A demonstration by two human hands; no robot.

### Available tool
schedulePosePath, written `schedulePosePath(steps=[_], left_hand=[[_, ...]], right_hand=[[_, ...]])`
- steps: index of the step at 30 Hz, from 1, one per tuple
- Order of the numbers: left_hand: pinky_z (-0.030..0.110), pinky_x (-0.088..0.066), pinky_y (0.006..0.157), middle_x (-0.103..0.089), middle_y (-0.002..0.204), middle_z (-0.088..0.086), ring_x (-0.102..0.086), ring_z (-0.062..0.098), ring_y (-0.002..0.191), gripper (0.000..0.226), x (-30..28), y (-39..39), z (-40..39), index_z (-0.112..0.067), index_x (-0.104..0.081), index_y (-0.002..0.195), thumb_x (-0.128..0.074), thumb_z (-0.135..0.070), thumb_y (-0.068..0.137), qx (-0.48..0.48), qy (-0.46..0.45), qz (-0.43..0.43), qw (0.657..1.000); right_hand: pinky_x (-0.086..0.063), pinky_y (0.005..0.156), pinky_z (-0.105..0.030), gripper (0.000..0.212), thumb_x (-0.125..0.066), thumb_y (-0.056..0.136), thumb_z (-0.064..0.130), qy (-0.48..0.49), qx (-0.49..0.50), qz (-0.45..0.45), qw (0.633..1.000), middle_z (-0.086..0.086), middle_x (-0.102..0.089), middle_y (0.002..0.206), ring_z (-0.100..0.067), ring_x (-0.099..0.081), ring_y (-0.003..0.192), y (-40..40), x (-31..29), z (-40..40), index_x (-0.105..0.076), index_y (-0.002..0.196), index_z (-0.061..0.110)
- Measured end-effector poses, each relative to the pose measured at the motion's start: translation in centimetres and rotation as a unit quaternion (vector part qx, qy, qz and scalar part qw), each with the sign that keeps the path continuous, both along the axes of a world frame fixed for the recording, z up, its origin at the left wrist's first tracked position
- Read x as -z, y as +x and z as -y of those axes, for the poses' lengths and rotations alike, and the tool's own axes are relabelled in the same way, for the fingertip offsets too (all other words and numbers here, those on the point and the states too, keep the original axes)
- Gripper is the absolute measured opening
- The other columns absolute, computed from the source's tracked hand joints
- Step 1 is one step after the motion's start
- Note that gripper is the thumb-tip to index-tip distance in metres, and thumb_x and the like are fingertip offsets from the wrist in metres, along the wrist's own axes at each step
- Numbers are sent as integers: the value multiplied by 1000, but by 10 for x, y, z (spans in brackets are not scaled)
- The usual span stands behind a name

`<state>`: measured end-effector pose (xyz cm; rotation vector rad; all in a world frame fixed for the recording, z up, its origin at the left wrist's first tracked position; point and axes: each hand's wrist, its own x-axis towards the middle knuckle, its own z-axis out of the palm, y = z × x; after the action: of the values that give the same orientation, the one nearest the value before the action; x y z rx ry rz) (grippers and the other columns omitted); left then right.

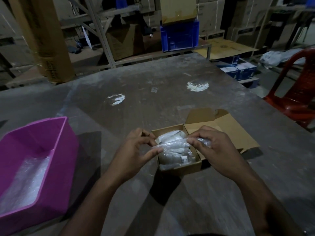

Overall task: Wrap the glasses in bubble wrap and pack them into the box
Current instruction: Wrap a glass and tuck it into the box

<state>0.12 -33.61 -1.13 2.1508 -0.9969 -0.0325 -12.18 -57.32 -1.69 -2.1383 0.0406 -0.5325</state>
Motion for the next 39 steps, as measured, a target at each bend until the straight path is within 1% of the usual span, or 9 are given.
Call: schedulePosePath(steps=[6,11,16,20,22,26,31,35,39], left_hand=[[25,-53,65,-66,80,-15,-62,4,67,33,3,-15,14,-37,-67,103,-84,-48,77,42,34,-78,996],[30,-48,56,-62,63,-7,-53,5,54,19,1,-17,30,-25,-69,87,-77,-42,86,10,-11,-115,993],[46,-62,64,-76,80,8,-73,22,72,8,-1,-11,44,-12,-70,87,-69,-15,95,-85,-169,-205,960],[42,-62,67,-75,91,17,-72,29,80,7,5,-16,58,-9,-68,97,-61,-9,99,-114,-245,-278,922],[49,-61,74,-74,93,13,-72,34,86,5,11,-16,62,-12,-68,98,-63,-12,98,-125,-247,-257,926],[48,-59,75,-73,92,6,-70,25,84,2,17,-20,68,-17,-66,96,-67,-15,96,-131,-245,-232,932],[34,-58,73,-73,98,9,-68,17,83,14,23,-18,77,-15,-61,96,-67,-3,92,-105,-231,-272,928],[30,-58,90,-69,111,1,-67,13,104,44,20,4,76,-24,-59,117,-74,3,86,14,-142,-302,943],[34,-61,81,-67,115,11,-70,18,96,44,11,20,87,-20,-57,130,-76,-15,91,1,-162,-351,922]], right_hand=[[-49,81,-19,8,-71,92,29,-25,17,34,999,19,-69,92,-2,-64,96,4,-10,-4,-76,98,30],[-53,82,-31,8,-72,92,29,-62,31,53,996,19,-69,92,-2,-63,94,7,-15,-9,-76,97,25],[-48,69,-12,18,-79,86,20,23,47,30,998,20,-68,88,0,-65,86,2,-11,-14,-64,86,31],[-54,79,-24,18,-75,86,12,40,25,5,999,16,-66,97,-5,-64,95,6,4,-29,-66,86,27],[-53,82,-22,5,-67,94,29,82,10,-12,996,16,-65,104,-4,-63,101,6,10,-34,-67,89,28],[-55,76,-28,35,-56,90,66,194,12,-68,979,11,-68,96,-6,-65,89,1,19,-44,-64,93,31],[-59,73,-34,18,-78,84,20,157,110,-81,978,9,-67,95,-5,-65,87,4,28,-41,-63,87,29],[-54,74,-24,18,-78,84,13,129,187,-46,973,13,-68,93,-1,-64,87,9,26,-23,-67,83,28],[-45,77,-9,16,-76,85,11,38,222,-17,974,11,-65,96,1,-60,89,18,26,-20,-70,88,25]])
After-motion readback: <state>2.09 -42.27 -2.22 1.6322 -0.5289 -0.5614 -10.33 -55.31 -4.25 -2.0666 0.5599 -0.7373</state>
